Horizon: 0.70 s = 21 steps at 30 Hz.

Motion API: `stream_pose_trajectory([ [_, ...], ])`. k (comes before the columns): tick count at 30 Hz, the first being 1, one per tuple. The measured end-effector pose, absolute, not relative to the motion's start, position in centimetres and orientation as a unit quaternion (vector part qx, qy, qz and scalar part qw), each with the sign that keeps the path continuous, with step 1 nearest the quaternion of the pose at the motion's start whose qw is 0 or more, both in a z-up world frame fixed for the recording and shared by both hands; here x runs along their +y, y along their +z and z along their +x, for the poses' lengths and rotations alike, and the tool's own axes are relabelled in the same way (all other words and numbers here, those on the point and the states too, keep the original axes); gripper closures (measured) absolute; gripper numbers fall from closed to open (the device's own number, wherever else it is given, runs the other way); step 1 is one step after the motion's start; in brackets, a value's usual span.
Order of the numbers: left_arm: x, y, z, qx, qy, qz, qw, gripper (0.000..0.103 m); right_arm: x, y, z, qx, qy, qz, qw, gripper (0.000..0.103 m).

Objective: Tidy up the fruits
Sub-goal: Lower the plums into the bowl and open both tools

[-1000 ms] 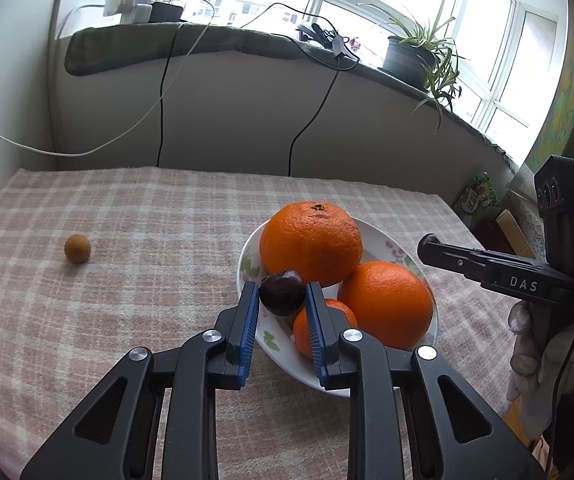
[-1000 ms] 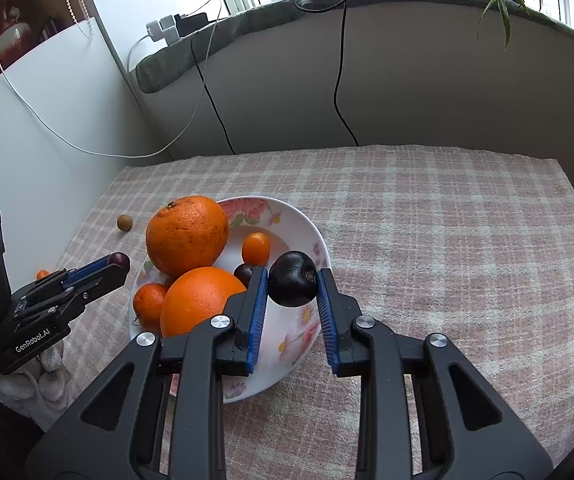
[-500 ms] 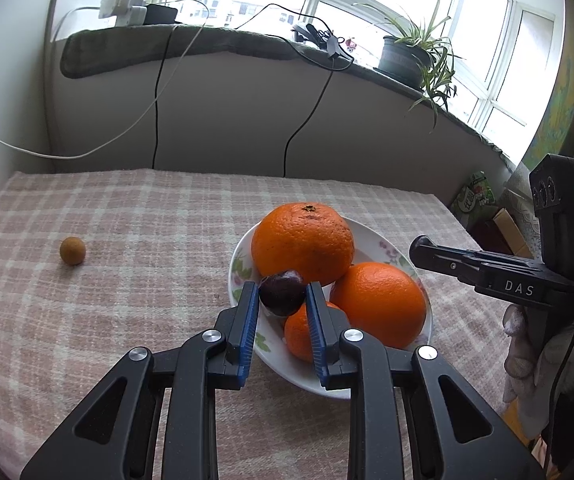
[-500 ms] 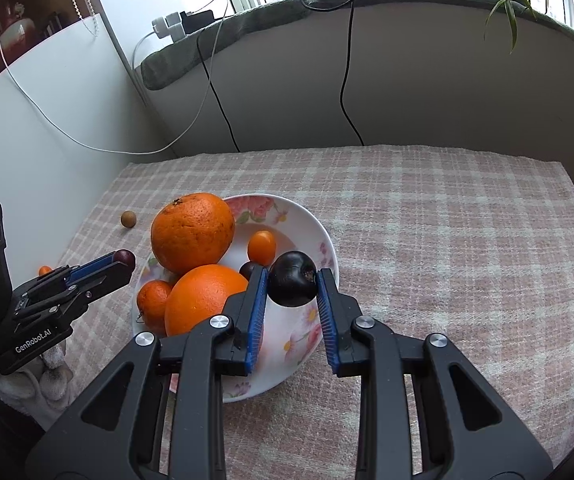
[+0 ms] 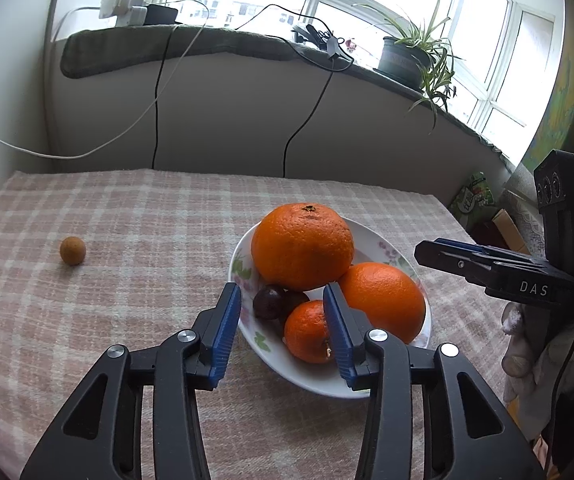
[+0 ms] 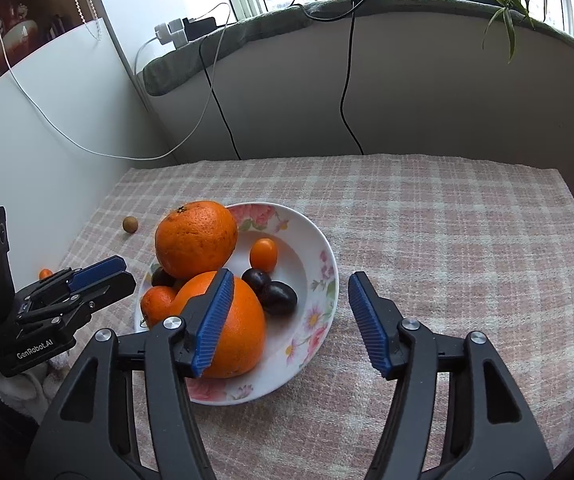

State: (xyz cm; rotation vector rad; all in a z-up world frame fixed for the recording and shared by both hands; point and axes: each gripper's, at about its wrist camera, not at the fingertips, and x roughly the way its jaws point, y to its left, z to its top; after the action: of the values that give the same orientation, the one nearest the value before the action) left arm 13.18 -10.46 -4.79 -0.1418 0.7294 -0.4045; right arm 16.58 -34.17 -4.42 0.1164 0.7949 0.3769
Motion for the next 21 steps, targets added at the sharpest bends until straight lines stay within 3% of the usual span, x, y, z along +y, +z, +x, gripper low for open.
stream_pose_trajectory([
  [3, -10.42, -4.76, 13.07, 0.352, -0.200, -0.072, 0.912, 0.047, -34.23, -4.30, 16.51, 0.381, 0.178, 0.055, 0.906, 0.028],
  [14, -9.86, -4.58, 12.80, 0.350, -0.190, -0.079, 0.914, 0.022, -34.73, -3.92, 16.32, 0.374, 0.160, 0.054, 0.912, 0.017],
  [21, -9.78, -4.89, 12.92, 0.368, -0.166, -0.063, 0.913, 0.021, -34.59, -3.54, 16.14, 0.372, 0.149, 0.041, 0.915, 0.015],
])
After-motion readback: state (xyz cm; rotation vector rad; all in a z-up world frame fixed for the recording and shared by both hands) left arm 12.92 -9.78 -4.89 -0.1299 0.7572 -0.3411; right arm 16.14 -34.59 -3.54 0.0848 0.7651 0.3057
